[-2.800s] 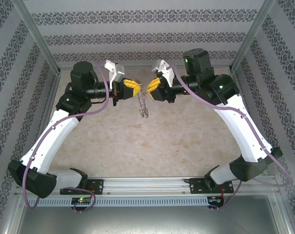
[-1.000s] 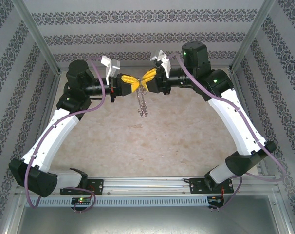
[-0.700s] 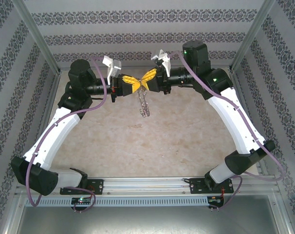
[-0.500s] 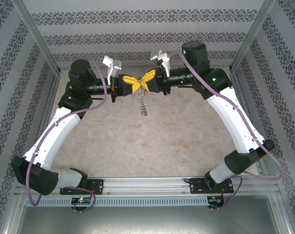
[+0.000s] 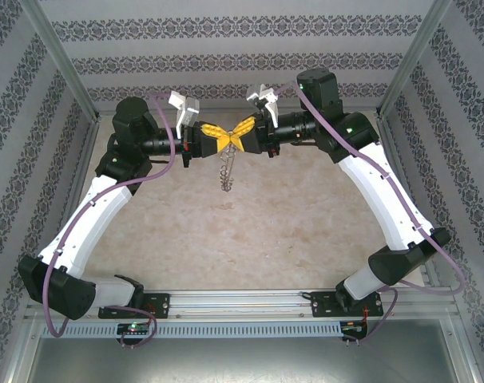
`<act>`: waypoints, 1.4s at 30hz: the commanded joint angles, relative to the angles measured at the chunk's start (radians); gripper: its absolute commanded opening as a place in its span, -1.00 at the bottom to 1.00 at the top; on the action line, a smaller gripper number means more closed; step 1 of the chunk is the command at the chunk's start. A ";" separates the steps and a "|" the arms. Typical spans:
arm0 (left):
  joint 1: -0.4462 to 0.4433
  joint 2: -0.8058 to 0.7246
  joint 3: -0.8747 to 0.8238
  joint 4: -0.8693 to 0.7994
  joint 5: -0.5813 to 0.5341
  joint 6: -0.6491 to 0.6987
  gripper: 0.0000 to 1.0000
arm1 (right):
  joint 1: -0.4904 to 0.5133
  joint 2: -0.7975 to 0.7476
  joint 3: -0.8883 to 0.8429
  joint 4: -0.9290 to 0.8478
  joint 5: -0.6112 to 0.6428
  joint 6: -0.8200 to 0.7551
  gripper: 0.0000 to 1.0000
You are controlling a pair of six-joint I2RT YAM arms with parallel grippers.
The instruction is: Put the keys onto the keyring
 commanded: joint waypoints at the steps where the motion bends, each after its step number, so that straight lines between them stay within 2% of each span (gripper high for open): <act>1: -0.005 0.000 0.031 0.098 0.021 -0.028 -1.00 | 0.001 -0.022 -0.016 0.019 -0.038 0.004 -0.70; 4: -0.005 0.001 0.030 0.109 0.021 -0.036 -1.00 | 0.001 -0.022 -0.018 0.020 -0.040 0.003 -0.81; 7: -0.007 0.005 0.024 0.145 0.024 -0.066 -1.00 | 0.001 -0.022 -0.018 0.012 -0.038 -0.012 -1.00; 10: -0.008 0.005 0.031 0.114 0.012 -0.043 -1.00 | 0.004 -0.031 -0.019 -0.001 0.001 -0.059 -1.00; 12: -0.011 0.000 0.054 0.015 -0.009 0.028 -1.00 | 0.015 -0.042 -0.020 -0.039 0.076 -0.136 -1.00; 15: -0.021 -0.008 0.098 -0.172 -0.049 0.174 -0.81 | 0.032 -0.051 -0.017 -0.092 0.183 -0.242 -1.00; 21: -0.080 0.019 0.206 -0.451 -0.122 0.375 -0.56 | 0.037 -0.047 -0.010 -0.101 0.183 -0.297 -1.00; 30: -0.120 0.058 0.289 -0.618 -0.214 0.503 -0.56 | 0.048 -0.037 0.034 -0.179 0.170 -0.353 -1.00; 42: -0.142 0.077 0.307 -0.681 -0.246 0.553 -0.66 | 0.067 -0.023 0.075 -0.261 0.185 -0.408 -1.00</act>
